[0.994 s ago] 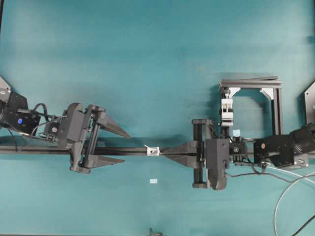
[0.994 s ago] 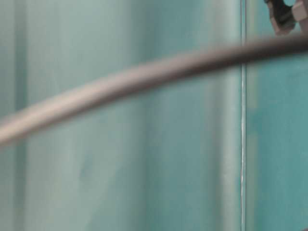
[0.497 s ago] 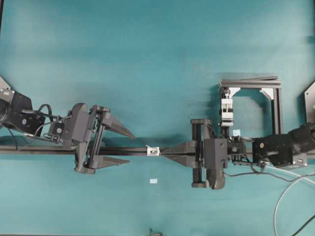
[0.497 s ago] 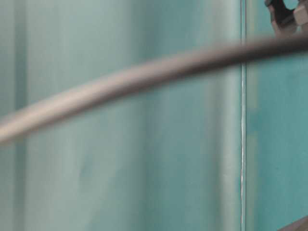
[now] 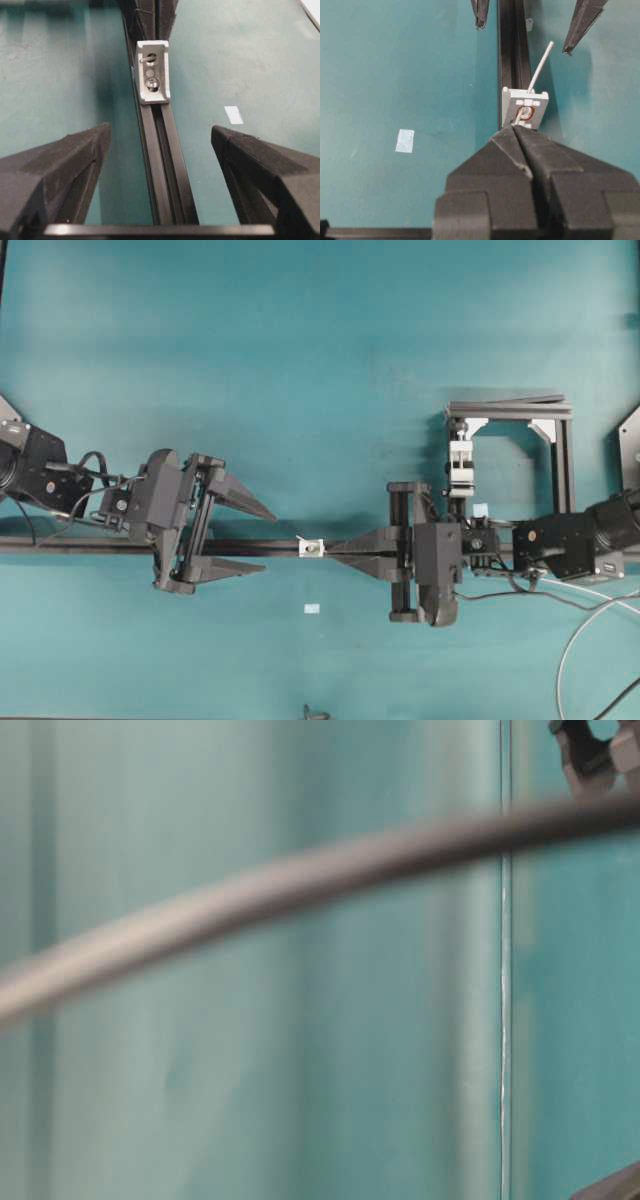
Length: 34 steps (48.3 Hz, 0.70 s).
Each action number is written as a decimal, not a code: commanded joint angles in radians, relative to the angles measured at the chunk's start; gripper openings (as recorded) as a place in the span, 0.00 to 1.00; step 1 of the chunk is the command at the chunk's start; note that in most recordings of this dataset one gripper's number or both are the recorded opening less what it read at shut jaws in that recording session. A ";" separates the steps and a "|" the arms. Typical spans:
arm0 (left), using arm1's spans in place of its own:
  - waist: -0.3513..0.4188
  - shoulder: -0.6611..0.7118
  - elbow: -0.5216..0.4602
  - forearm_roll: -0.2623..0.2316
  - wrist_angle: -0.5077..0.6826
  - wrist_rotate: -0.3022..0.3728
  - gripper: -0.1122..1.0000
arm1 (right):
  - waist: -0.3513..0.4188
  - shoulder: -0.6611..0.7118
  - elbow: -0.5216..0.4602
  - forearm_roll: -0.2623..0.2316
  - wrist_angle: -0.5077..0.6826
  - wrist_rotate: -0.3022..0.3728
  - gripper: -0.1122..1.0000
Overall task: Insert the wire through the hole in the metal fitting marked with a red label.
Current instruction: 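Move the left gripper to the fitting and grasp the protruding wire tip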
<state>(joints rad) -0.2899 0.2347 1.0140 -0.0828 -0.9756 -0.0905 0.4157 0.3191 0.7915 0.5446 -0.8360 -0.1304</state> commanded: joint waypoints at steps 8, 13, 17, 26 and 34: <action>0.009 -0.011 -0.014 0.000 -0.006 -0.002 0.82 | 0.002 -0.052 -0.017 -0.009 -0.003 0.000 0.09; 0.012 -0.011 -0.015 0.002 -0.005 -0.002 0.82 | 0.002 -0.052 -0.015 -0.009 -0.003 -0.002 0.09; 0.015 -0.011 -0.021 0.002 -0.005 -0.002 0.82 | 0.002 -0.052 -0.017 -0.009 -0.003 -0.003 0.09; 0.020 0.009 -0.052 0.002 -0.005 -0.002 0.82 | 0.002 -0.052 -0.015 -0.009 -0.003 -0.003 0.09; 0.021 0.040 -0.094 0.000 0.014 -0.002 0.82 | 0.002 -0.052 -0.015 -0.009 -0.003 -0.003 0.09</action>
<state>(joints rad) -0.2730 0.2823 0.9480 -0.0828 -0.9664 -0.0905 0.4126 0.3053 0.7915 0.5430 -0.8345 -0.1335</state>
